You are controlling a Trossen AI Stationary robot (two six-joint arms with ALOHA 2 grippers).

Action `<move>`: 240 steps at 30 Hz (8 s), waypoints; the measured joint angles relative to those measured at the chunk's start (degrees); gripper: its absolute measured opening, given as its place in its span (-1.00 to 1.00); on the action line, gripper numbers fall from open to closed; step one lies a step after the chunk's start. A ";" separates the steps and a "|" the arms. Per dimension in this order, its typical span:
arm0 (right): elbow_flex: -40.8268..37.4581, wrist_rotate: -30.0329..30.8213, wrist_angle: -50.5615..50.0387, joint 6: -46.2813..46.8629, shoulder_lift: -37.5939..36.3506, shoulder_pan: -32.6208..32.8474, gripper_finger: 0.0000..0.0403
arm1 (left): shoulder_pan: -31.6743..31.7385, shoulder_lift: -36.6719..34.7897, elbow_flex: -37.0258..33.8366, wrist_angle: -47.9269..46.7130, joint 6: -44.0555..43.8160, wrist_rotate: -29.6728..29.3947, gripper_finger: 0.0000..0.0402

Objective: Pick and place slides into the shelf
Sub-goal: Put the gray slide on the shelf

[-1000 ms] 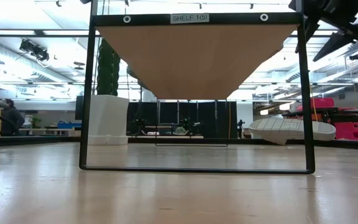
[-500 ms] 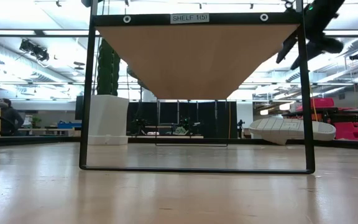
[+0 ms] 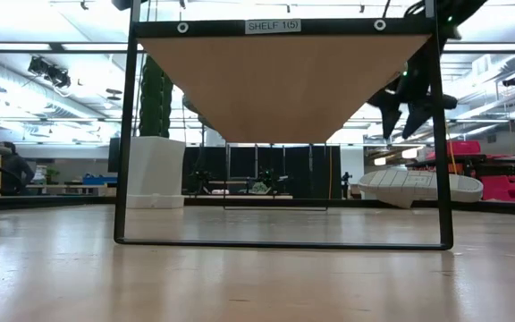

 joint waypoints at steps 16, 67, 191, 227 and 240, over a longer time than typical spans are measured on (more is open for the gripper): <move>2.78 -5.06 10.27 -1.75 6.63 -13.18 0.08 | 0.02 0.00 0.00 -0.02 -1.26 -0.02 -0.68; 24.78 -2.39 -12.21 -19.53 34.34 -20.93 0.06 | -0.02 0.02 0.00 -0.02 -3.06 0.00 -0.67; 53.00 3.12 -43.57 -0.85 14.99 35.03 -0.91 | -9.03 0.04 0.00 -9.60 -6.79 -4.96 -0.74; 78.87 8.66 -47.05 34.91 32.44 67.99 -0.92 | -23.15 -3.98 0.02 -28.79 -14.32 -8.03 -0.74; 80.37 13.82 -36.80 20.66 30.29 68.12 -0.92 | -27.26 -4.17 0.00 -27.78 -22.63 -13.15 -0.75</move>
